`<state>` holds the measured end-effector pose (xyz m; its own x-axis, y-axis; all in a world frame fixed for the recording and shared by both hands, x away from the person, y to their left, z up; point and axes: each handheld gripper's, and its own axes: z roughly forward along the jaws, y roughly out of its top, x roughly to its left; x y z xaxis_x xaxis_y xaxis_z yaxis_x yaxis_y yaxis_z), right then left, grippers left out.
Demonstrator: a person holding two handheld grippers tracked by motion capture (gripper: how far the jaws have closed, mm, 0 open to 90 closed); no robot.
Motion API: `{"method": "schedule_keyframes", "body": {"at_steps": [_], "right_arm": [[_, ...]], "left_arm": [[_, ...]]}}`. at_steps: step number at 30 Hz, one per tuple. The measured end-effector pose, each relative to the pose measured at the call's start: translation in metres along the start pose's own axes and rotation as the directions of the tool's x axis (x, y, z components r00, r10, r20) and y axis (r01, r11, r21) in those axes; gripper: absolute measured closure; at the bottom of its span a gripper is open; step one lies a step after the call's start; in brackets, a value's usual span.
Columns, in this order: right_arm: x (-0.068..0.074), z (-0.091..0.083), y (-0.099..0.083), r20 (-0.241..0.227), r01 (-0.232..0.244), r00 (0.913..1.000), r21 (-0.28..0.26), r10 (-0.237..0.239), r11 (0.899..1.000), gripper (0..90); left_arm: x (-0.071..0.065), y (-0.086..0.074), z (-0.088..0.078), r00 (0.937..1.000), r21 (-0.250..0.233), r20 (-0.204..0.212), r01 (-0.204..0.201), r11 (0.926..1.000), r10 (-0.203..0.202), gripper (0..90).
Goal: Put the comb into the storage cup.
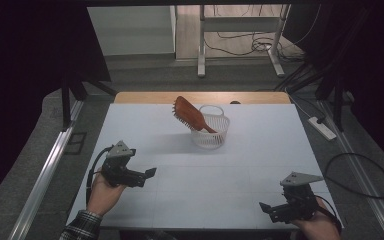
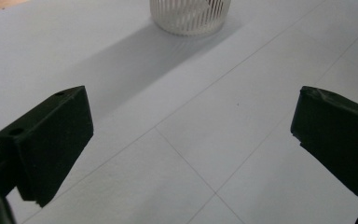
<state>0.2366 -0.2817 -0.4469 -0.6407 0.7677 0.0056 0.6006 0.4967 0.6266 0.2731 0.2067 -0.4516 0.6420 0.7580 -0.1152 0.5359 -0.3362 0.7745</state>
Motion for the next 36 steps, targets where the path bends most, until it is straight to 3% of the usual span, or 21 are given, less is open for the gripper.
{"method": "schedule_keyframes", "body": {"at_steps": [36], "right_arm": [[-0.001,-0.002,0.000,0.036,-0.022,0.9991,-0.011,0.022,1.000,0.0]], "left_arm": [[-0.008,-0.043,-0.033,0.9986,0.013,-0.052,0.015,0.9998,-0.014,0.0]]}}
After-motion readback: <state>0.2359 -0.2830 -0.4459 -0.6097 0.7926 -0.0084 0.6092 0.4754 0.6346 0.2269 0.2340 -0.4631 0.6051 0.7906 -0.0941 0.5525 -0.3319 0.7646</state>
